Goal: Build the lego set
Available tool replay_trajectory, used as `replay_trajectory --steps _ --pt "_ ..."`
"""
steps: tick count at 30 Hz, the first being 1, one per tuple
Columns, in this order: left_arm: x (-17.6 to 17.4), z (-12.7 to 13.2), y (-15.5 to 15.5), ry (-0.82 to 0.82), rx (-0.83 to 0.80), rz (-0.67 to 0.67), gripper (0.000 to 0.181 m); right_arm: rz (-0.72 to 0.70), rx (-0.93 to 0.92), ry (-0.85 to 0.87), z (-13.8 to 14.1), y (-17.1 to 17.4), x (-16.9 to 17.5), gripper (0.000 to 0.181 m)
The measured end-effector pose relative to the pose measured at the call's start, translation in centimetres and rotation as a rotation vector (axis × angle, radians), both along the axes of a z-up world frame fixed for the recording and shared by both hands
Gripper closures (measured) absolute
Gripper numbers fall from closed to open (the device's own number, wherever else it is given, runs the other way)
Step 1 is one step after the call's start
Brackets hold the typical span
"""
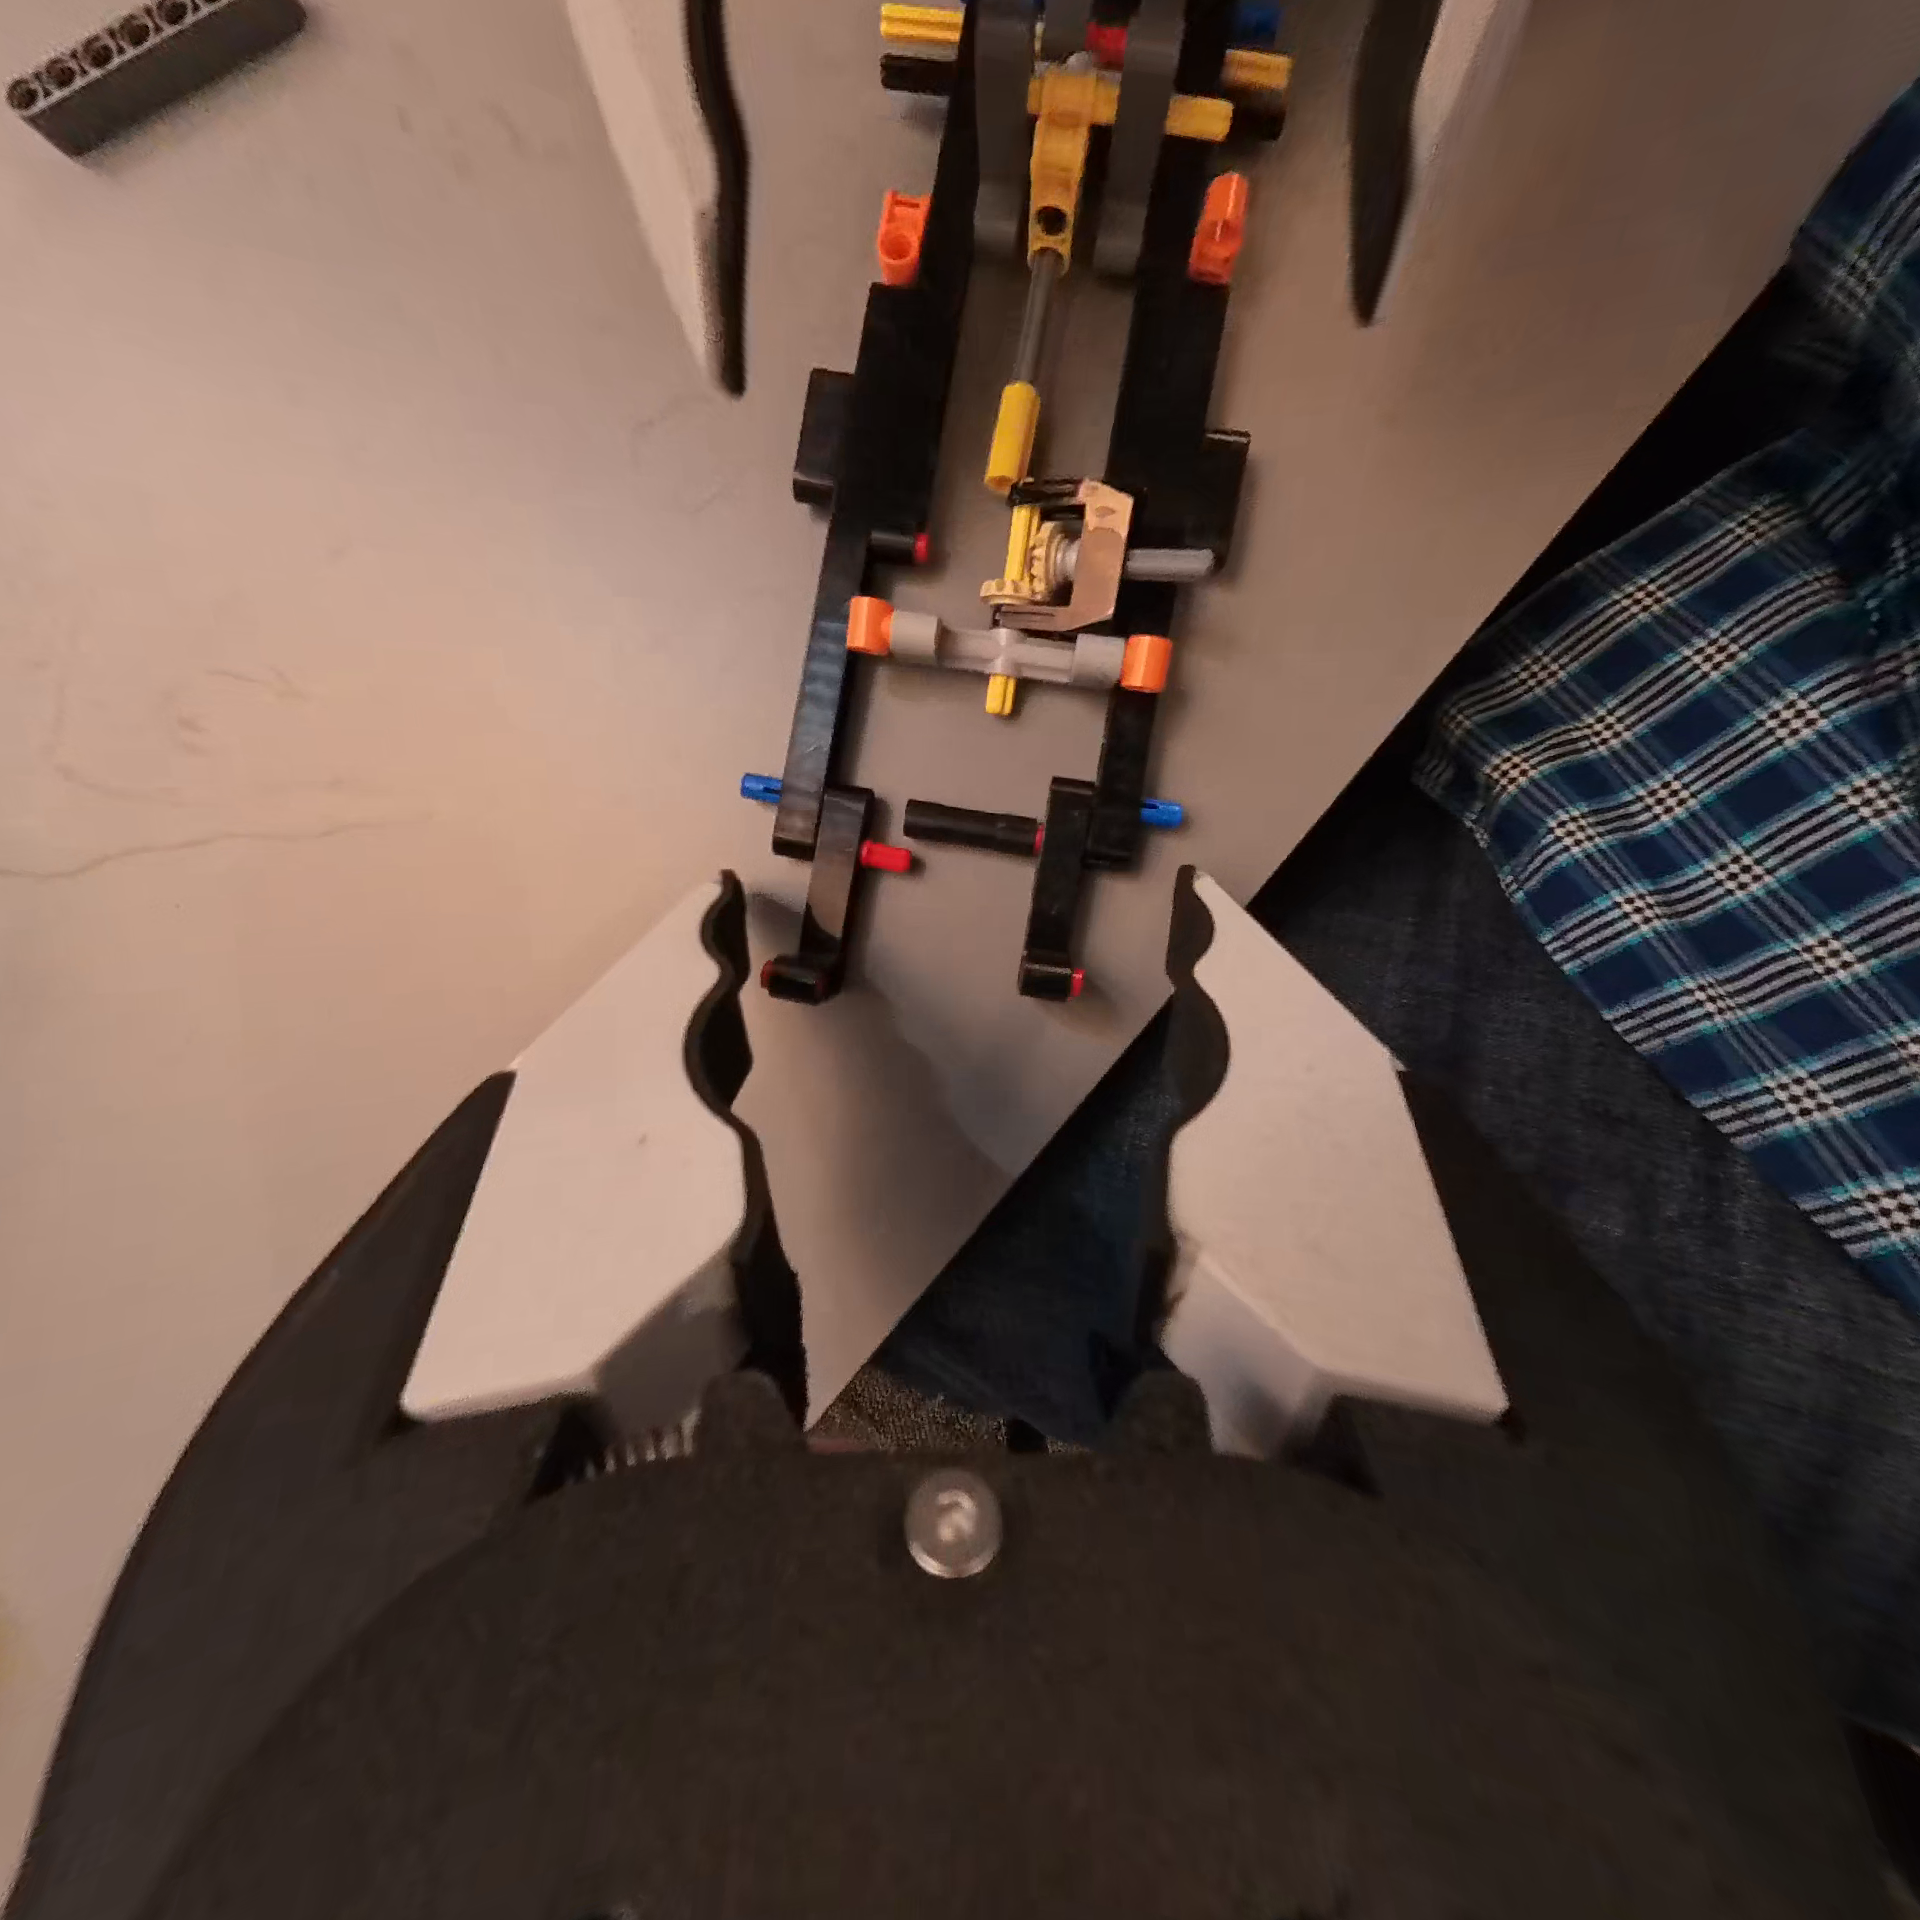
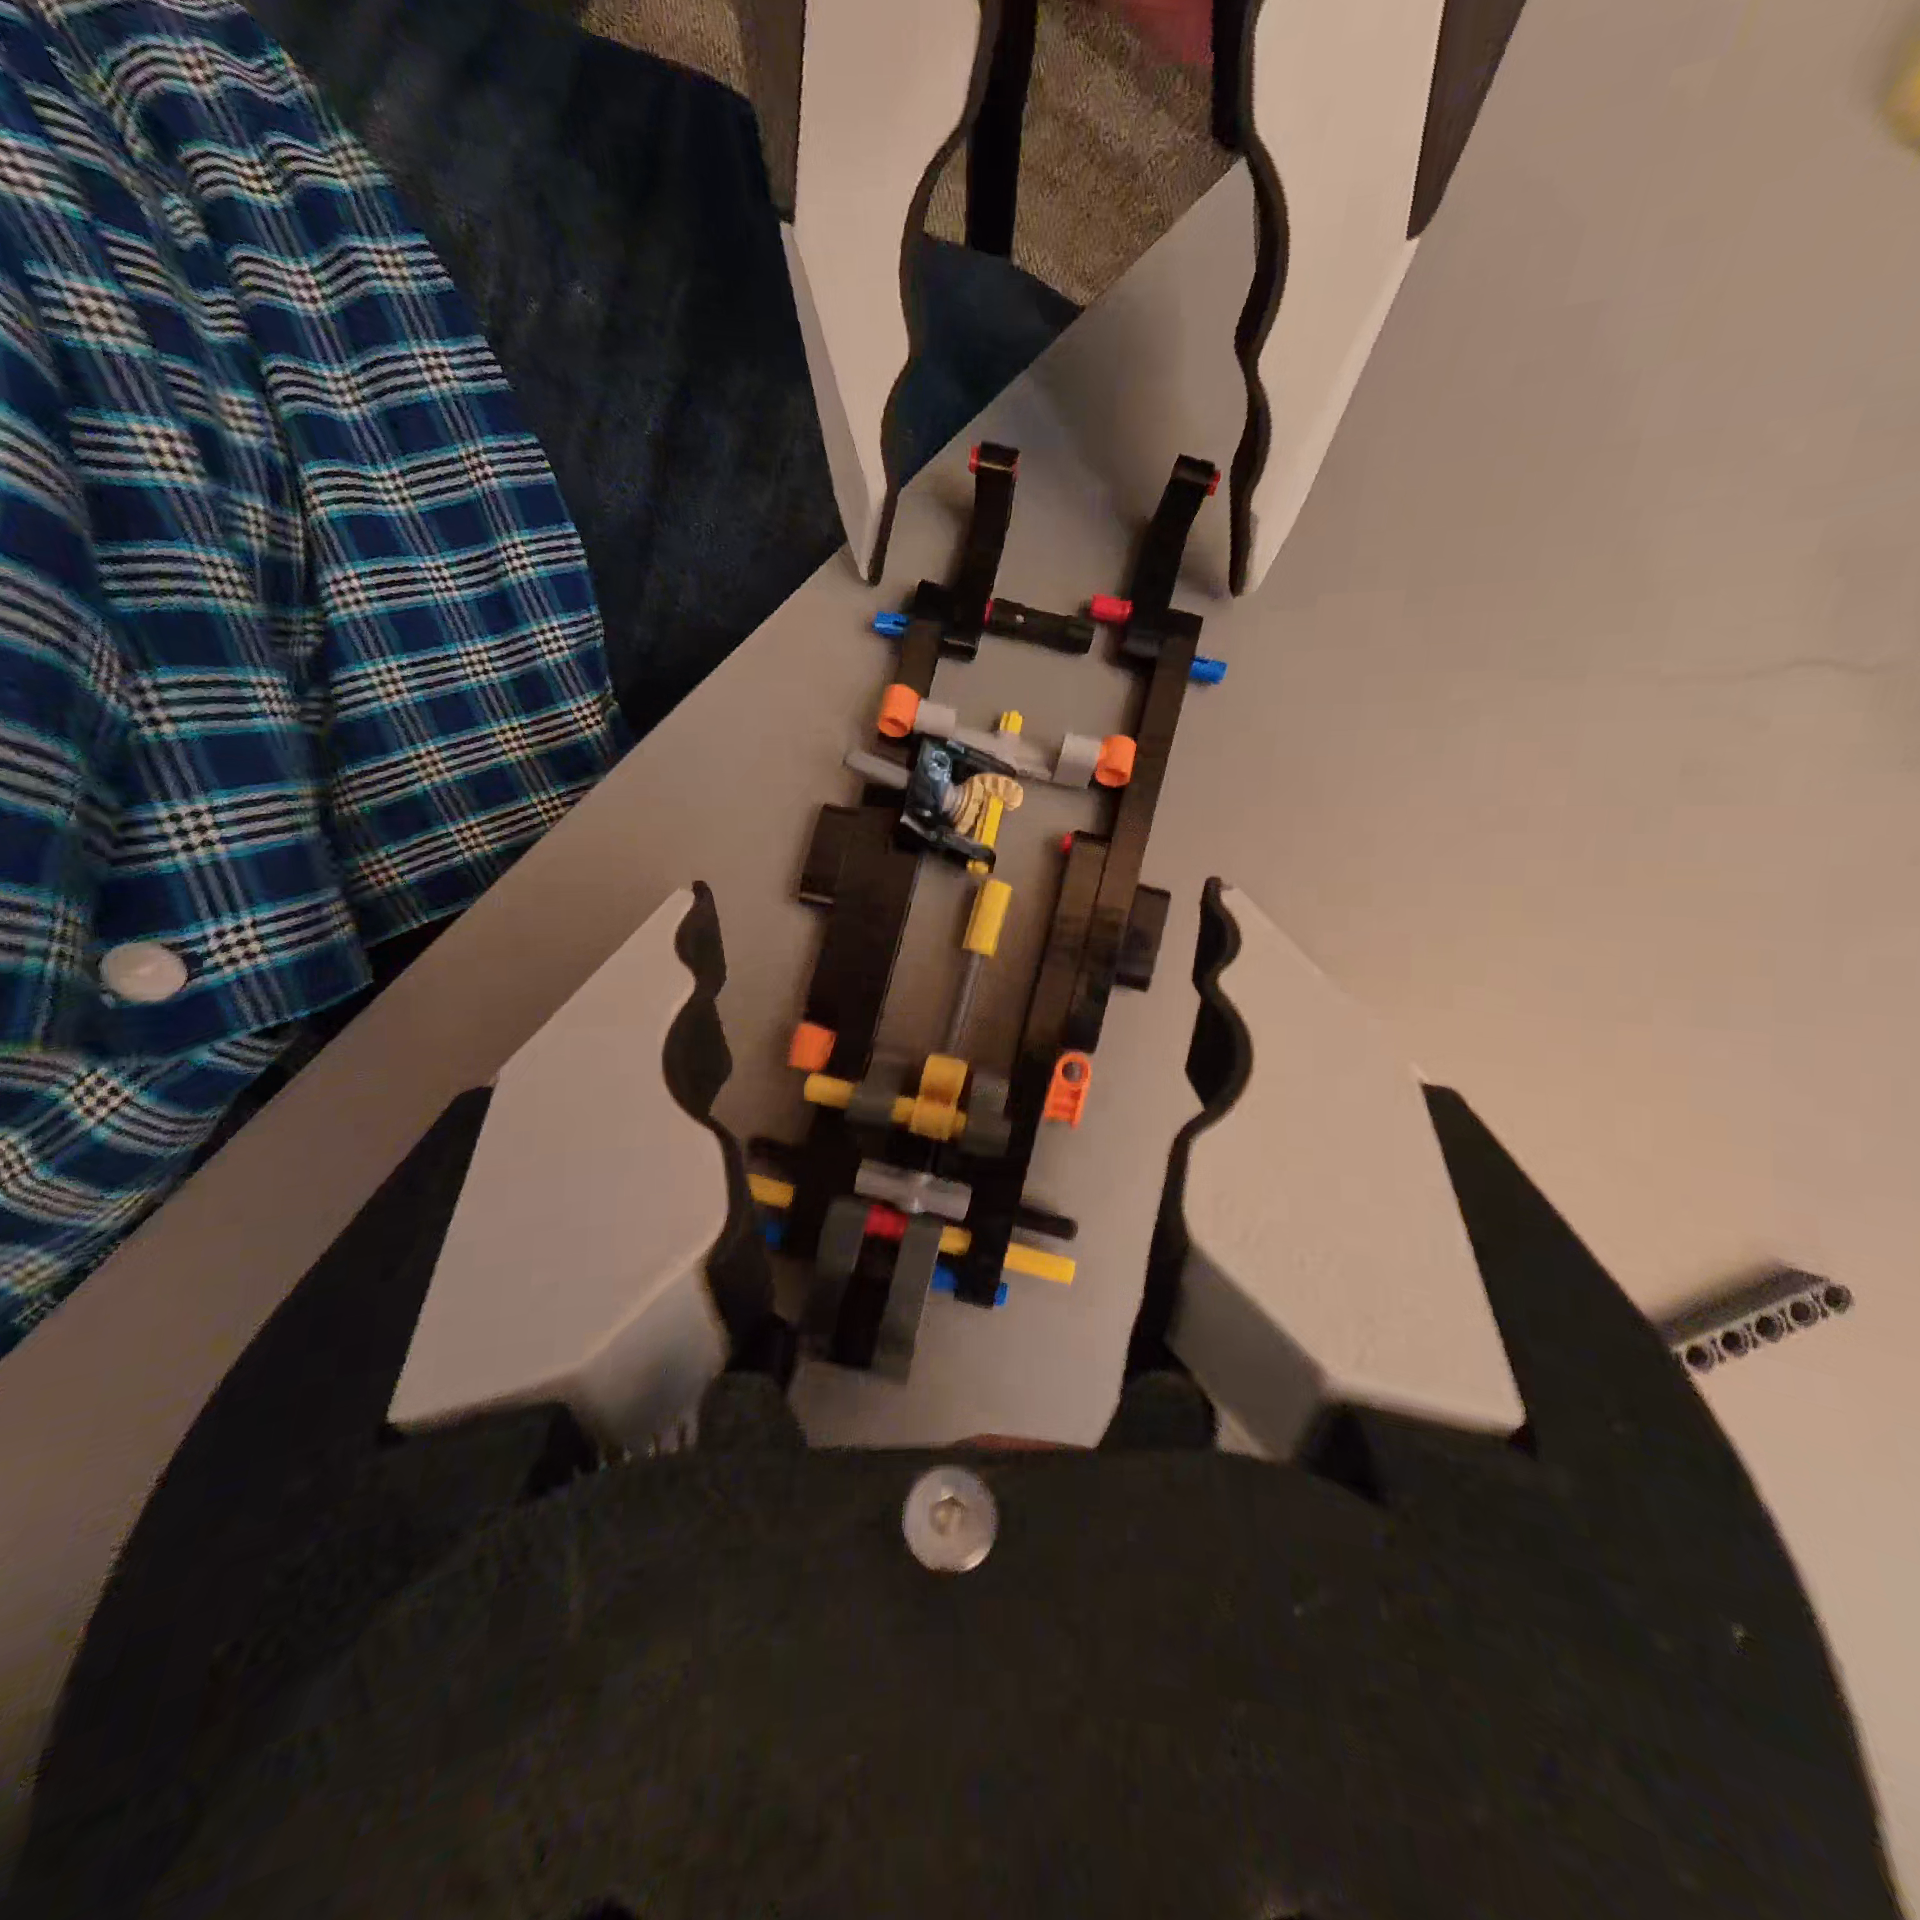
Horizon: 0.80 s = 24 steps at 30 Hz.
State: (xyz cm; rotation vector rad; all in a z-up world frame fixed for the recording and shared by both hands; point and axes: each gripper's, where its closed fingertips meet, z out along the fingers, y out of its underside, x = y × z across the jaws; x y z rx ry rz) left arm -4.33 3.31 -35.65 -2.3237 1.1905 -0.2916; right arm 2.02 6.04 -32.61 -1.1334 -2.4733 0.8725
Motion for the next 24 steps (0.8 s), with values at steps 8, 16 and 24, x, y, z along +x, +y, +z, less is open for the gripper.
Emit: replay_trajectory --steps 8,16,24 --pt "0.3 0.0 0.2 -0.06 -0.002 0.002 0.12 0.05 -0.074 -0.098 -1.1 -0.7 -2.4 0.092" --pt "0.6 0.1 0.5 -0.069 0.025 0.013 0.122 0.103 -0.093 -0.14 -1.8 -1.6 -3.5 0.104" --pt "0.7 0.1 0.7 -0.071 0.036 0.018 0.123 0.094 -0.129 -0.149 -2.1 -1.6 -3.7 0.104"
